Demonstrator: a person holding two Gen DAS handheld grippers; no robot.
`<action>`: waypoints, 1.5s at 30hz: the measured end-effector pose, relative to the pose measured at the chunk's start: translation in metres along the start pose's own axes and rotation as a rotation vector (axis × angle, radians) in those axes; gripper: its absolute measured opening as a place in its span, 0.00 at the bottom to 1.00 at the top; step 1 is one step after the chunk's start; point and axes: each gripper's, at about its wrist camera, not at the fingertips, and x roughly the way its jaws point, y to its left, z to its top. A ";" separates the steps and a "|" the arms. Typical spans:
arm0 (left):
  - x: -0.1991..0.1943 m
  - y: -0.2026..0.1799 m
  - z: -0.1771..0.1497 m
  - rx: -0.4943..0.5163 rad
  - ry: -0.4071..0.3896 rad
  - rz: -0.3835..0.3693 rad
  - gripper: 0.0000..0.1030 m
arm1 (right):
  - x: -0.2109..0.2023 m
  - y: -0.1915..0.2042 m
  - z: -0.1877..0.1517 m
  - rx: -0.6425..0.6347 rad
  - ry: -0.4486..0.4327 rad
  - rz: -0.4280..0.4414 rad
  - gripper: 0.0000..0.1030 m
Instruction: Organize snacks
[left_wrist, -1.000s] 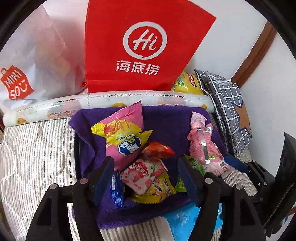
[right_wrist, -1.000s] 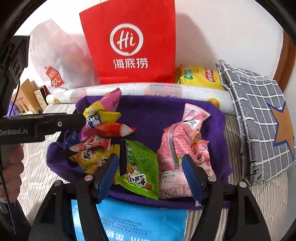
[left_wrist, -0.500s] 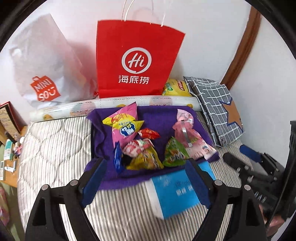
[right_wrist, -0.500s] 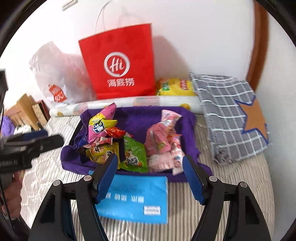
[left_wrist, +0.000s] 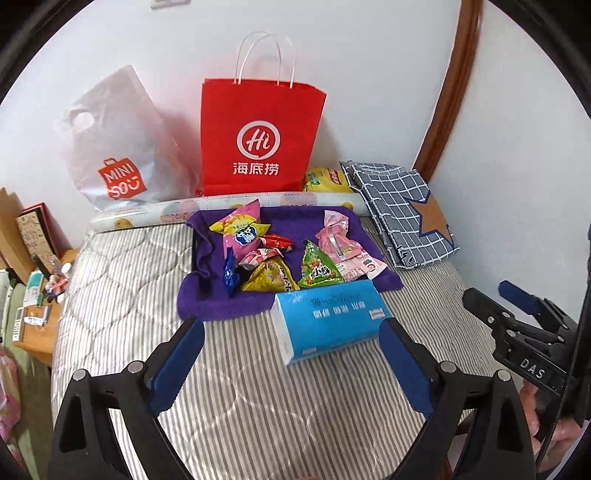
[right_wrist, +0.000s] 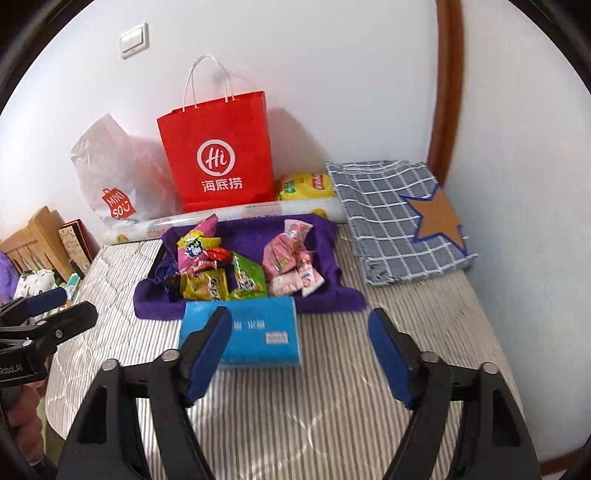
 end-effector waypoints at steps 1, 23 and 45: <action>-0.005 -0.001 -0.004 0.001 -0.008 0.002 0.96 | -0.009 0.000 -0.004 -0.004 -0.015 -0.001 0.81; -0.074 -0.013 -0.069 0.000 -0.067 0.019 0.96 | -0.090 -0.005 -0.065 0.026 -0.097 -0.011 1.00; -0.094 -0.016 -0.077 0.008 -0.103 0.012 0.97 | -0.102 0.004 -0.073 0.013 -0.099 -0.014 1.00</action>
